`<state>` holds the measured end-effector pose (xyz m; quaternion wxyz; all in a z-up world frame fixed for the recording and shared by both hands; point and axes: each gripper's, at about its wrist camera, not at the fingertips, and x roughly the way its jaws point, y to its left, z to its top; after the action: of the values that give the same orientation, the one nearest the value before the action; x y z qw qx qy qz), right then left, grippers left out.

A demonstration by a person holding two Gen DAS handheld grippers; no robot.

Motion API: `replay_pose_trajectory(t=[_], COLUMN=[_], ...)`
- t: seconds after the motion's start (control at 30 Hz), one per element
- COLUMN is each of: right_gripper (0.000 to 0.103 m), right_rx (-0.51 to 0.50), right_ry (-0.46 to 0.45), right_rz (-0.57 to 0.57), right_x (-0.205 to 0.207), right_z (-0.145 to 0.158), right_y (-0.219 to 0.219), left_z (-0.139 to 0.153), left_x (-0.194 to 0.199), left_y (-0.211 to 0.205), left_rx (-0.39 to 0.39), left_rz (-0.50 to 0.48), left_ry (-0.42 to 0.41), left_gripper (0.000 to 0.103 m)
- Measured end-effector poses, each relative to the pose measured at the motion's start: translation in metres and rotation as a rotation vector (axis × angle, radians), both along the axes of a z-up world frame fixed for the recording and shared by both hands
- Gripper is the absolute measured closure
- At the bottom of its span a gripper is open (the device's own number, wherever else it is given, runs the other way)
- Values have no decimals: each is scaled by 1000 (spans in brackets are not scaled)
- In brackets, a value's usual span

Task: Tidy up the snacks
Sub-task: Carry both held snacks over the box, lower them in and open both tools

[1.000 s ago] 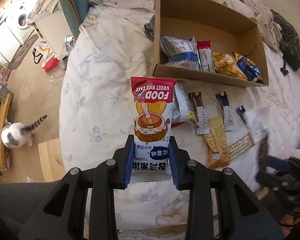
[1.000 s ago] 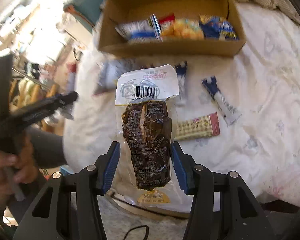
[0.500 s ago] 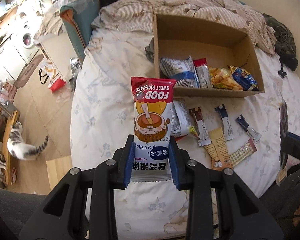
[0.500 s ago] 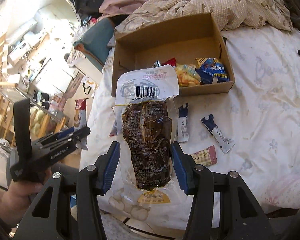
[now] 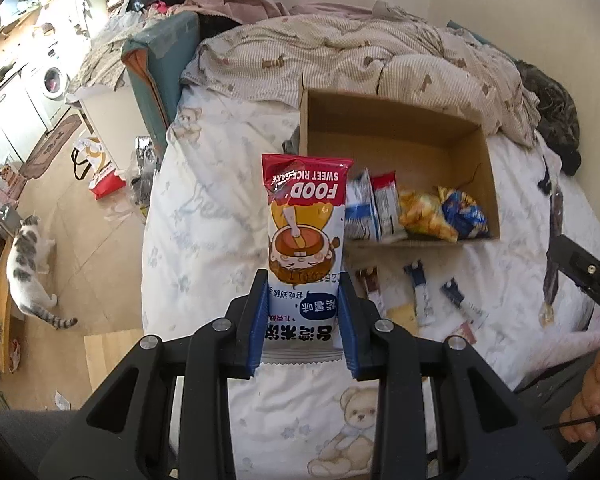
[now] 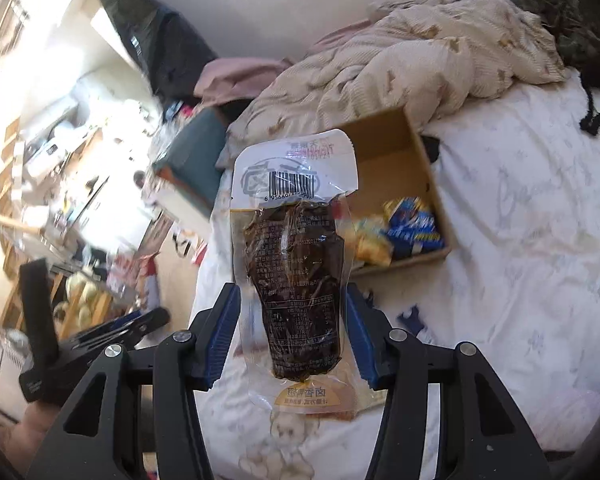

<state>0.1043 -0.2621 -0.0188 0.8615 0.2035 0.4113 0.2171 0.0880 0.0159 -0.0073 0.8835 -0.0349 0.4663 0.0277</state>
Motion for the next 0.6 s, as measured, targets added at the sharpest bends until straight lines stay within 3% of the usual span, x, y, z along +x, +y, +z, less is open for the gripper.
replay_pose_trajectory(t=[0.3, 0.6], right_gripper=[49, 48], right_rx=[-66, -93], right_ry=[57, 81], right_rz=[-29, 9], right_x=[43, 81], right_z=[-11, -23], right_y=[5, 23], left_z=[16, 3], left_x=[39, 81], left_y=[-18, -33], left_rx=[13, 38], left_rz=[-48, -101], left_ry=[-34, -26], left_gripper=[75, 75])
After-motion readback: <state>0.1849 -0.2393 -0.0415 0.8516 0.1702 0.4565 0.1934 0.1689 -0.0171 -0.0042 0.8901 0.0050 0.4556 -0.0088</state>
